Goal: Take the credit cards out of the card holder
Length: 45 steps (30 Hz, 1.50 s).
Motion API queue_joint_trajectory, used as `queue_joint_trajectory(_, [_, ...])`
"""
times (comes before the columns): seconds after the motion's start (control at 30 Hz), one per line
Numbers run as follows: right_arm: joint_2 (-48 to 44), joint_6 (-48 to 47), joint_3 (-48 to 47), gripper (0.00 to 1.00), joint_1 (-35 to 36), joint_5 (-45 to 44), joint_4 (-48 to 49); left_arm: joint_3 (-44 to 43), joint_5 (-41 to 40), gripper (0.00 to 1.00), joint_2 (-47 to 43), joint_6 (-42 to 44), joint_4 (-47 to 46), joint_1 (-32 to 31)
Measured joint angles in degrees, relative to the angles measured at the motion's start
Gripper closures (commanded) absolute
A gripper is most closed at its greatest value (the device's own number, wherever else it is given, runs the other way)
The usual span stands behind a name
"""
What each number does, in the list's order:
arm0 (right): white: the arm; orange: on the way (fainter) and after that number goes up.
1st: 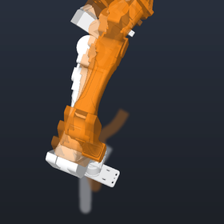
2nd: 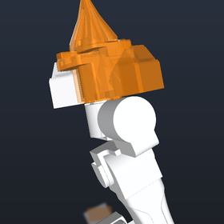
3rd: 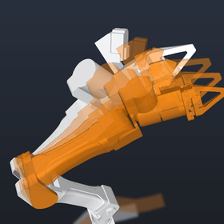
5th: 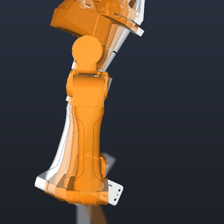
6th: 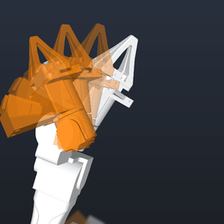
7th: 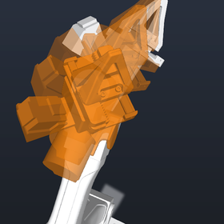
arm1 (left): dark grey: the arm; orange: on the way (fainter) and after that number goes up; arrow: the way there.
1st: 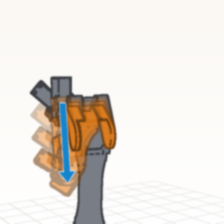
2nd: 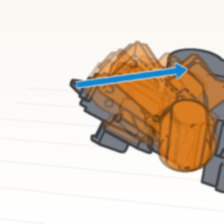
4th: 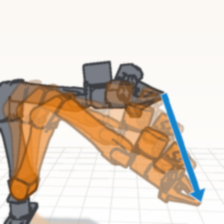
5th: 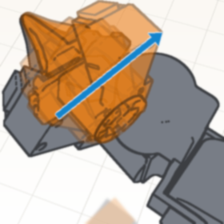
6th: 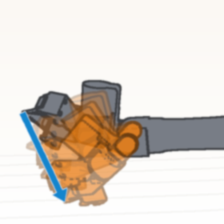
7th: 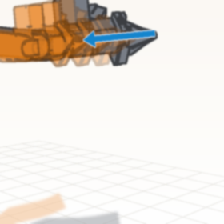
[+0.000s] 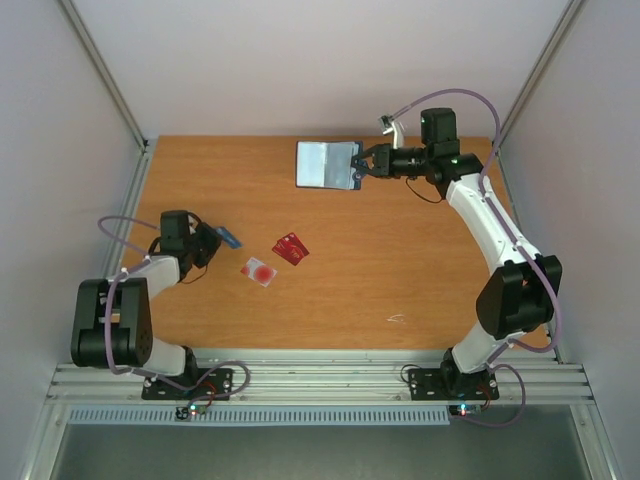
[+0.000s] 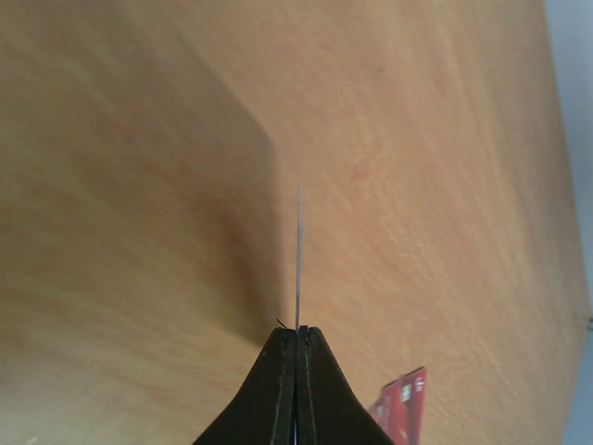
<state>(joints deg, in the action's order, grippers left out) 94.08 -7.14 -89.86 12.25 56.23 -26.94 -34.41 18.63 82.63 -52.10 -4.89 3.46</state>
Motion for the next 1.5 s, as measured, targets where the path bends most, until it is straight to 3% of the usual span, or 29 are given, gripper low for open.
queue_joint_trajectory(0.23, [0.61,0.7,-1.03,0.99,0.7,0.5,-0.02,4.09,-2.56,1.0,1.92,0.04,0.0,0.0])
queue_joint_trajectory(0.3, [0.57,0.61,-1.44,0.99,0.9,0.79,-0.04,4.11,-3.43,0.91,2.47,0.28,-0.07,0.0])
queue_joint_trajectory(0.4, [0.39,0.35,-1.62,0.99,1.01,0.94,-0.15,4.09,-5.49,0.65,2.73,1.86,0.07,-0.07])
queue_joint_trajectory(0.43, [0.26,0.2,-1.64,0.99,1.01,1.03,-0.2,4.04,-6.16,0.6,2.93,2.54,0.37,-0.04])
queue_joint_trajectory(0.67, [-1.9,-2.34,-1.68,0.99,1.51,-0.46,-3.69,3.37,-8.17,0.55,0.39,3.91,4.57,-0.15])
queue_joint_trajectory(0.8, [-3.17,-4.72,-2.43,0.99,3.63,-2.97,-7.56,4.9,-9.22,0.42,-6.64,3.45,8.24,-0.22])
queue_joint_trajectory(0.9, [-3.52,-6.8,-3.93,0.99,6.51,-4.5,-10.32,5.57,-5.66,0.24,-14.75,3.8,6.64,-0.17])
queue_joint_trajectory(0.93, [-3.63,-7.39,-4.48,0.99,7.54,-4.79,-10.99,5.6,-2.82,0.08,-17.33,4.2,4.24,-0.22])
queue_joint_trajectory(0.97, [-3.74,-8.07,-4.98,0.99,8.61,-5.05,-11.63,5.51,0.72,0.02,-19.58,5.01,1.31,-0.35])
queue_joint_trajectory(1.1, [-4.15,-11.04,-7.93,0.99,12.96,-8.44,-15.41,3.76,14.93,0.01,-25.73,8.66,-8.2,-1.38])
queue_joint_trajectory(1.2, [-3.87,-13.79,-12.02,0.99,17.66,-20.85,-20.35,2.19,22.32,0.01,-28.72,10.95,-12.5,-2.51])
queue_joint_trajectory(1.37, [5.51,-15.15,-30.21,0.99,28.48,-58.47,-36.94,1.7,25.53,0.01,-31.61,15.63,-13.18,-5.64])
queue_joint_trajectory(1.5, [13.05,-13.57,-35.1,0.99,29.73,-72.91,-46.6,0.68,22.69,0.0,-31.69,18.14,-11.1,-8.59])
